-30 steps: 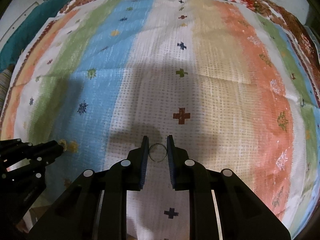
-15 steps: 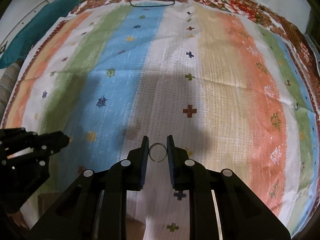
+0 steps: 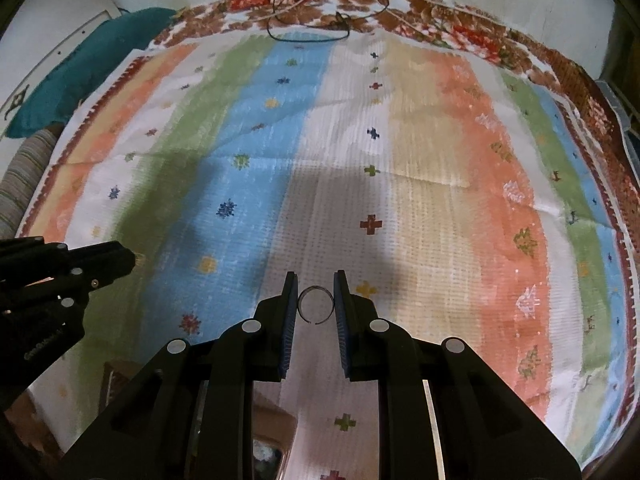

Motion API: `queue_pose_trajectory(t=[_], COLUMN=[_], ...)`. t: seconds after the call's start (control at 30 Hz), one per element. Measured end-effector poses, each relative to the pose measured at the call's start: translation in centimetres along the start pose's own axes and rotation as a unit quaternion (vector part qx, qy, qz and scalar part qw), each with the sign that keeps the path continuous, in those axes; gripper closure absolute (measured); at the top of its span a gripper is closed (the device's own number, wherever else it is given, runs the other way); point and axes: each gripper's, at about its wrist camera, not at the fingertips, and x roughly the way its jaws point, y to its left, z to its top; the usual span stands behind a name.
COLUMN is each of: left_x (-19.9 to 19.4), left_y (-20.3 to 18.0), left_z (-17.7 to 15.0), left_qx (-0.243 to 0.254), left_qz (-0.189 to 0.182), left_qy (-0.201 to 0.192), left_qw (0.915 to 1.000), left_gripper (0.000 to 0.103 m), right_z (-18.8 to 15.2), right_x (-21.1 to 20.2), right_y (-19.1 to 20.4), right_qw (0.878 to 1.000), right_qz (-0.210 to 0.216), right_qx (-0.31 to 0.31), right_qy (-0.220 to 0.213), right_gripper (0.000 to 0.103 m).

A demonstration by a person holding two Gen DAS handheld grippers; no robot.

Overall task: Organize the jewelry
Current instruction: 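Lift and carry both rings back over the silver tin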

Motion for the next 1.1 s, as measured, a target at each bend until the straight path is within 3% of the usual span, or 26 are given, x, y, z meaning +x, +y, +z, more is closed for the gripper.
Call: queue_pose_trajectory(t=[1.1], left_x=[-8.2], left_y=[-3.0], left_z=[-3.1], left_qx=[0.013], left_qz=[-0.026], left_qy=[-0.084], left_qw=[0.996], left_gripper=[0.093], right_z=[-3.0], right_x=[-7.7], right_y=[1.0], right_qw=[0.997], right_qz=[0.017], right_qx=[-0.005], right_qy=[-0.077], right_gripper=[0.084])
